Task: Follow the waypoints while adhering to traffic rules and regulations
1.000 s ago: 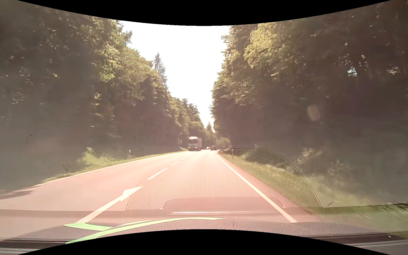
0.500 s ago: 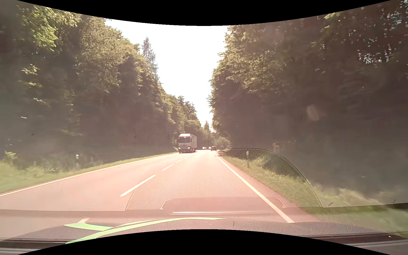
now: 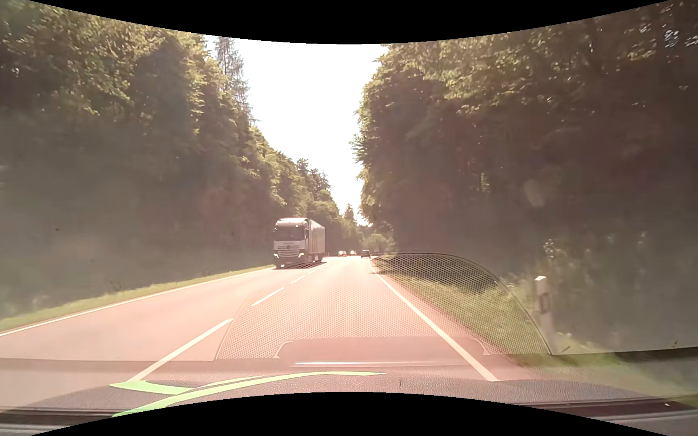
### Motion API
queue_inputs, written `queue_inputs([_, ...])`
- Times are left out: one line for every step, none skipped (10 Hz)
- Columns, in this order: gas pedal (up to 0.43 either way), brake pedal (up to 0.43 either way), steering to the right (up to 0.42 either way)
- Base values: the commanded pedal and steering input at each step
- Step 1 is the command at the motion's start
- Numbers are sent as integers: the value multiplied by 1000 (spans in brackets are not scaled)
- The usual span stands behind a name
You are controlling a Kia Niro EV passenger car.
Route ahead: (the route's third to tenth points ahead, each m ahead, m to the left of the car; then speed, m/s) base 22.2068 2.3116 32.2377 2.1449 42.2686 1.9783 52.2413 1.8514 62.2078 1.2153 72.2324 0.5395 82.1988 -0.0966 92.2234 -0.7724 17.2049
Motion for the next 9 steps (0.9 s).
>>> queue_inputs([59, 0, 5])
queue_inputs([67, 0, 5])
queue_inputs([67, 0, 5])
queue_inputs([67, 0, 5])
queue_inputs([67, 0, 4])
queue_inputs([67, 0, 4])
queue_inputs([67, 0, 4])
queue_inputs([79, 0, 4])
queue_inputs([79, 0, 4])
